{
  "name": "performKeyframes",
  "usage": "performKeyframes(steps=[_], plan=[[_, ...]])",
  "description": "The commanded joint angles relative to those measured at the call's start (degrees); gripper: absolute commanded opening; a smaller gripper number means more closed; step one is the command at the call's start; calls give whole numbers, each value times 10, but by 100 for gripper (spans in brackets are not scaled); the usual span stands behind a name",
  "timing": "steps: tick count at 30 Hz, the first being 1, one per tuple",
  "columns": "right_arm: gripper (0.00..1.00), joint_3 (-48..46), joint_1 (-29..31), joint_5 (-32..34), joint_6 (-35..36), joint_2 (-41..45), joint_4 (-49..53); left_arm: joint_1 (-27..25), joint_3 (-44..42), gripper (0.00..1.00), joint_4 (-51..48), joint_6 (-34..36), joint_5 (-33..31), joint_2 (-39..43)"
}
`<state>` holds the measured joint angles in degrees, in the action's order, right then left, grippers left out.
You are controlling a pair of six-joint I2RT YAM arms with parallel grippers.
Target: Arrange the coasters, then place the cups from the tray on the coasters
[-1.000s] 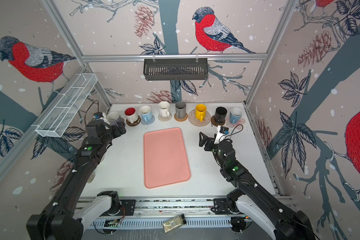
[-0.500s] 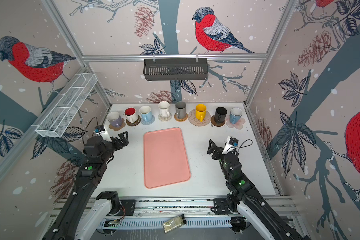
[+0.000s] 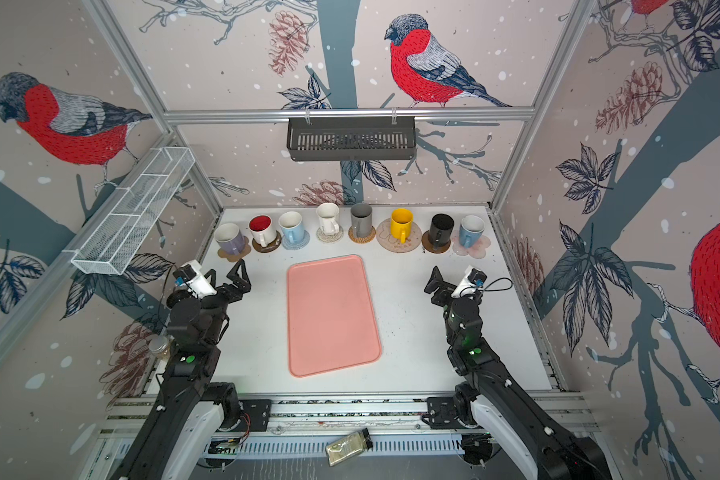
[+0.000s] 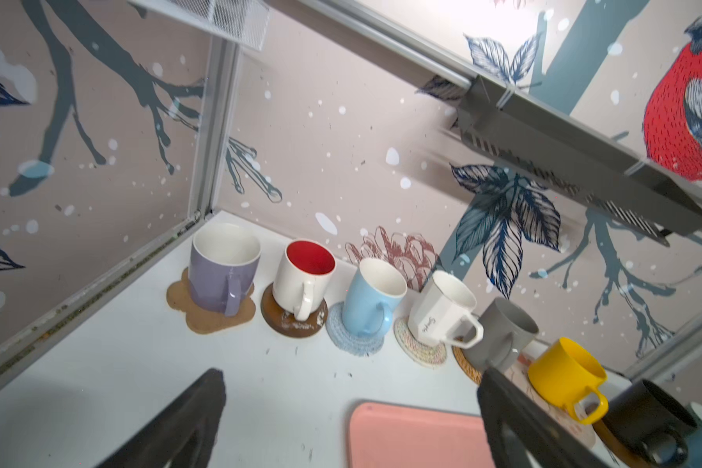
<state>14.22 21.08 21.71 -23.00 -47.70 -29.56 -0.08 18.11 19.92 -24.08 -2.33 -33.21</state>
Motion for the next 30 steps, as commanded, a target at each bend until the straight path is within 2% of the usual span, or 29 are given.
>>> performKeyframes(steps=[1,4,7,10,12,13,15,17,19,21,23,24,26,29,30], plan=[[100,48,7,-33,1,-73,-49,-1,-18,97,10,-23,-29,-2],[99,72,59,-7,51,-122,-97,0,-72,97,107,-3,-23,-2],[99,82,105,27,113,-151,-139,-1,-113,97,241,-26,-5,-37],[100,72,110,28,118,-161,-166,-3,-99,97,331,-22,74,-133],[100,49,109,40,123,-156,-193,-24,-34,97,270,25,128,-192],[100,35,107,50,127,-151,-204,-46,5,97,219,40,110,-218],[99,10,97,76,129,-137,-216,-79,39,97,194,51,67,-244],[99,-16,80,100,122,-112,-218,-90,26,97,255,49,45,-259],[99,-43,56,104,121,-78,-215,-97,1,97,332,84,41,-270],[99,-68,23,80,124,-44,-216,-94,-15,98,347,109,23,-263],[99,-85,-8,70,110,-24,-222,-61,-27,97,310,94,-18,-226],[99,-91,-26,57,102,-19,-228,-31,-30,98,285,91,-16,-206],[100,-95,-39,65,111,-28,-250,-28,-30,97,234,124,-59,-182],[99,-78,-48,95,141,-49,-241,-29,-38,97,228,114,-12,-208],[99,-73,-51,93,149,-55,-232,-29,-35,97,231,90,-27,-225]])
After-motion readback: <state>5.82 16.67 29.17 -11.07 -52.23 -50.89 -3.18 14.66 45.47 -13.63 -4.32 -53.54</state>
